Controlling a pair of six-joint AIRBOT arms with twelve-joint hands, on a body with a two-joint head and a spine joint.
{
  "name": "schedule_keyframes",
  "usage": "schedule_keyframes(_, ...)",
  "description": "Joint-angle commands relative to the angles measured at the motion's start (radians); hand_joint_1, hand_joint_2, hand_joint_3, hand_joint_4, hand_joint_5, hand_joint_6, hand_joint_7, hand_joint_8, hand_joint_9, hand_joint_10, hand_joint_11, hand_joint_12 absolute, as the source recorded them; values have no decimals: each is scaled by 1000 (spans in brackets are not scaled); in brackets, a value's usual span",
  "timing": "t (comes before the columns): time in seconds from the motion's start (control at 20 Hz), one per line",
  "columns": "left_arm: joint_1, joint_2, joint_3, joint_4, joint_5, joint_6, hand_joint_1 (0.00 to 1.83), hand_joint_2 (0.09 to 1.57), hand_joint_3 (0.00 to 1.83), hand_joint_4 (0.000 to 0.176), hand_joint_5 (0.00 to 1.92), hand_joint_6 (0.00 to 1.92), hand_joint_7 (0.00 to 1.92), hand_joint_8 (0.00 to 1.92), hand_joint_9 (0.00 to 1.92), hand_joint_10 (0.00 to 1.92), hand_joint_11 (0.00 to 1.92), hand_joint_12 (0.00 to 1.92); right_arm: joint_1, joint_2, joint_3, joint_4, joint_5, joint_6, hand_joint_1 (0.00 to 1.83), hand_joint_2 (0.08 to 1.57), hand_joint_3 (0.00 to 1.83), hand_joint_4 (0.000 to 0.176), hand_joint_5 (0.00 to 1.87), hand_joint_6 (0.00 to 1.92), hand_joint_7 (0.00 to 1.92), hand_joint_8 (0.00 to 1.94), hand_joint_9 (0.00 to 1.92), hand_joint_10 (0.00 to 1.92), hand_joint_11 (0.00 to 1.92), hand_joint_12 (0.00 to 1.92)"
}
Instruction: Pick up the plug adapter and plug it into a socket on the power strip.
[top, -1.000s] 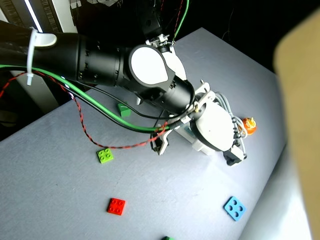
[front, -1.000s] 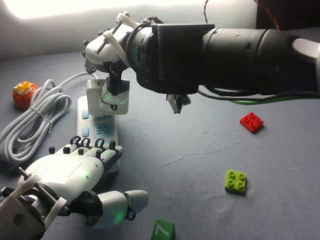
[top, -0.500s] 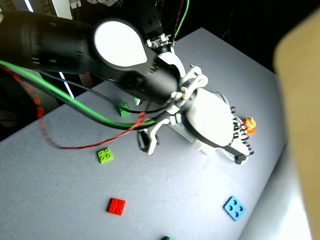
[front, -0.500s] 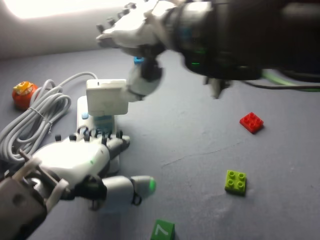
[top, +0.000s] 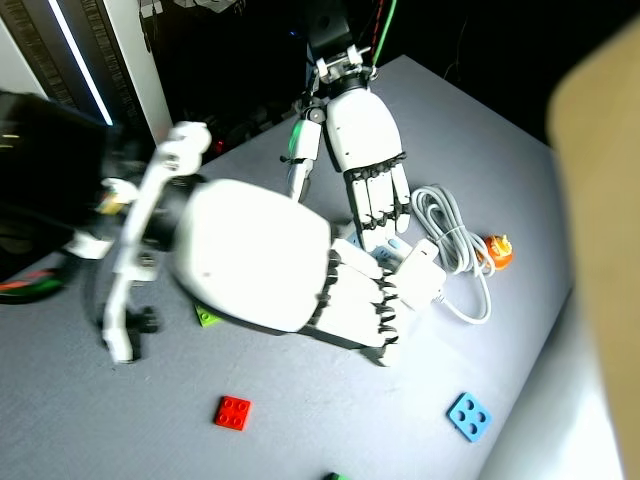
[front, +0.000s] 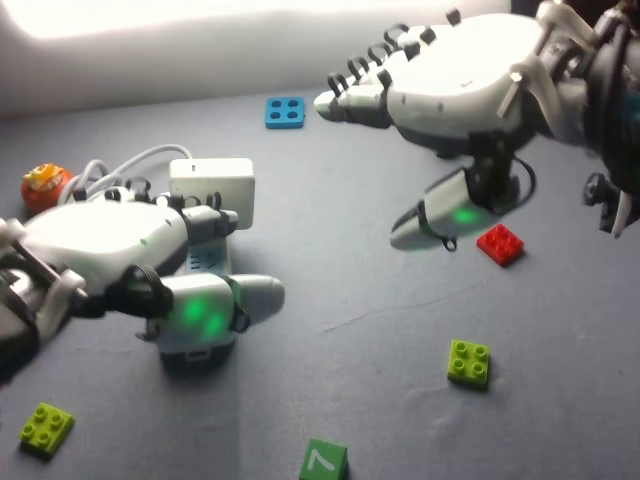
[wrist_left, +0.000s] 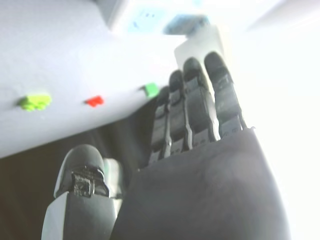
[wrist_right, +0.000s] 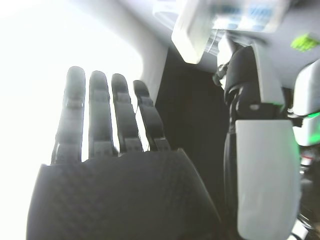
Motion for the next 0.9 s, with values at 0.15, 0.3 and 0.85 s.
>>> schedule_keyframes(0.15,-46,41,6,43,17,14,76,1249,3,0,345,336,477,77,419,110,0,651,-11,51,-15,-30,112,-26,611,994,0,0,231,20,332,26,340,34,0,788)
schedule_keyframes(0.3,-78,64,11,43,52,31,64,1242,1,0,23,1667,78,1694,67,1651,0,1661,-30,89,-17,-29,202,-16,601,979,0,0,334,39,440,44,453,60,0,925)
schedule_keyframes(0.85,-158,80,-12,43,160,33,47,1271,1,0,265,1817,289,1913,245,1921,221,1921,-72,103,-21,-29,194,-40,350,995,2,0,0,1885,0,1931,90,1917,133,1920)
